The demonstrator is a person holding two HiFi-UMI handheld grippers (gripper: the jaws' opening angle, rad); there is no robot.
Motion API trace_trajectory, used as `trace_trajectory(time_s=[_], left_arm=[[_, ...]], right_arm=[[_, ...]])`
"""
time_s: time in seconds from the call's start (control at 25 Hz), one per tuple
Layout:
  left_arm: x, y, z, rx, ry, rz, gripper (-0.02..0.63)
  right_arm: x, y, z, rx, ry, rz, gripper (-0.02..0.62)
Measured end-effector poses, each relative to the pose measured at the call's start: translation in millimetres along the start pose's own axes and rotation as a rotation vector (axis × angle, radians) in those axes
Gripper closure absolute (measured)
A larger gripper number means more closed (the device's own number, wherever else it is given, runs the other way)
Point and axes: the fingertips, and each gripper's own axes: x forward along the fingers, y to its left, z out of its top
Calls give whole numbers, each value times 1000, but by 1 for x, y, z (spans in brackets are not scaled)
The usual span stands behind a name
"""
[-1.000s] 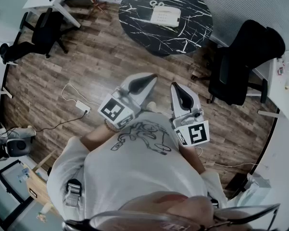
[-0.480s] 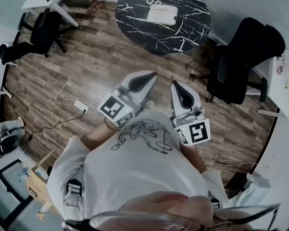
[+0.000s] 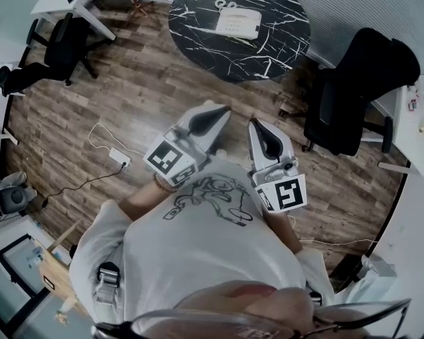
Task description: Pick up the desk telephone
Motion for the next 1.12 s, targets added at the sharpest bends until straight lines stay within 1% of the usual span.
trace_trajectory(time_s=[0.2, 0.36, 0.84, 1.12], left_arm=[[18, 26, 5, -8, -10, -14, 603], [40, 58, 10, -10, -10, -27, 603], [109, 193, 38, -23, -13, -19, 603], [144, 271, 52, -50, -8, -14, 603]], right_arm=[[25, -18, 1, -13, 2, -16, 589], [56, -41, 1, -16, 3, -25, 589], [187, -122, 2, -27, 29, -21, 589], [264, -161, 2, -27, 59, -14, 589]])
